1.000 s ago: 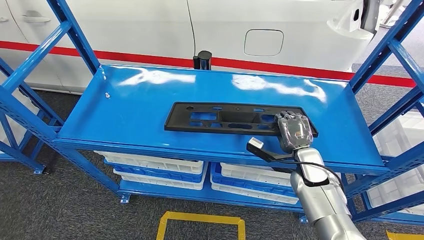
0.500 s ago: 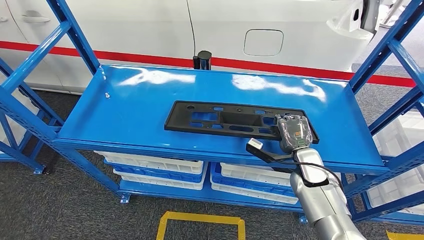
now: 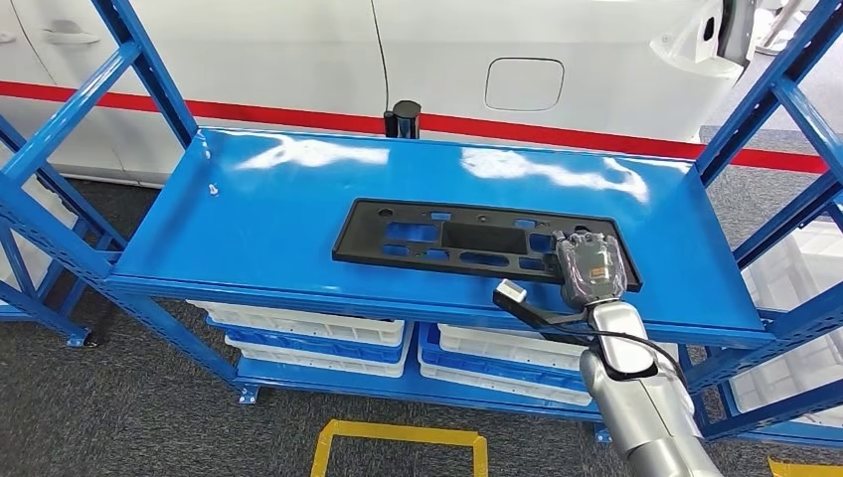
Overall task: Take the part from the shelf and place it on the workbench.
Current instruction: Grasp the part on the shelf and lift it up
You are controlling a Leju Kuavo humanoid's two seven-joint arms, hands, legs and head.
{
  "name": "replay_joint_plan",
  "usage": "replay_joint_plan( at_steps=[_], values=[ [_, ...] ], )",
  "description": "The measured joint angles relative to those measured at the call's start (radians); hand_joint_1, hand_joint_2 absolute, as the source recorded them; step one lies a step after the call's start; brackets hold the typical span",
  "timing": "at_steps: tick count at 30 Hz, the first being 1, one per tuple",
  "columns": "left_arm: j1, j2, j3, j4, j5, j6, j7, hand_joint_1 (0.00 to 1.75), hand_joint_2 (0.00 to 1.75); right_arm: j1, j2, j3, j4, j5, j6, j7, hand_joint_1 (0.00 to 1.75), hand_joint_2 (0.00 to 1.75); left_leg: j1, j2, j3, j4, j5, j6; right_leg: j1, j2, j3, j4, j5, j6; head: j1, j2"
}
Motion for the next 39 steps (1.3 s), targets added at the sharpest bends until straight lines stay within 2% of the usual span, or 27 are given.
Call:
replay_joint_plan(
  at_steps=[9, 23, 27, 32, 36, 39],
  values=[
    [0.002, 0.007, 0.001, 0.000, 0.009, -0.023, -0.010, 0.00, 1.75, 0.056, -0.021, -0.040, -0.138, 0.053, -0.006, 0.039, 1.75, 1.75, 0.000, 0.000, 0.000, 0.000, 0.000, 0.000, 0.000, 0.000, 0.000, 0.000, 0.000, 0.000, 0.000, 0.000],
    [0.002, 0.008, 0.003, 0.000, 0.017, -0.030, -0.012, 0.00, 1.75, 0.095, -0.041, -0.072, -0.294, 0.035, -0.020, 0.036, 1.75, 1.75, 0.000, 0.000, -0.001, 0.000, 0.000, 0.000, 0.000, 0.000, 0.000, 0.000, 0.000, 0.000, 0.000, 0.000],
    [0.003, 0.007, 0.005, 0.000, 0.020, -0.025, -0.017, 0.00, 1.75, 0.113, -0.041, -0.090, -0.376, -0.094, -0.026, -0.011, 1.75, 1.75, 0.000, 0.000, -0.001, 0.000, 0.000, 0.000, 0.000, 0.000, 0.000, 0.000, 0.000, 0.000, 0.000, 0.000],
    [0.003, 0.007, 0.011, 0.000, 0.022, -0.018, -0.017, 0.00, 1.75, 0.127, -0.041, -0.102, -0.457, -0.192, -0.028, -0.044, 1.75, 1.75, 0.000, 0.000, -0.001, 0.000, 0.000, 0.000, 0.000, 0.000, -0.001, 0.000, 0.000, 0.000, 0.000, 0.000],
    [0.003, 0.005, 0.019, 0.000, 0.036, -0.003, -0.015, 0.00, 1.75, 0.158, -0.040, -0.113, -0.536, -0.435, -0.017, -0.108, 1.75, 1.75, 0.000, -0.001, -0.001, 0.000, 0.000, 0.000, 0.000, 0.000, -0.001, 0.000, 0.000, 0.000, 0.000, 0.000],
    [0.004, 0.004, 0.027, 0.000, 0.041, -0.003, -0.014, 0.00, 1.75, 0.183, -0.036, -0.123, -0.618, -0.667, 0.038, -0.160, 1.75, 1.75, 0.000, 0.000, -0.001, 0.000, -0.001, 0.000, 0.000, 0.000, -0.001, 0.000, 0.000, 0.000, 0.000, 0.000]
  ],
)
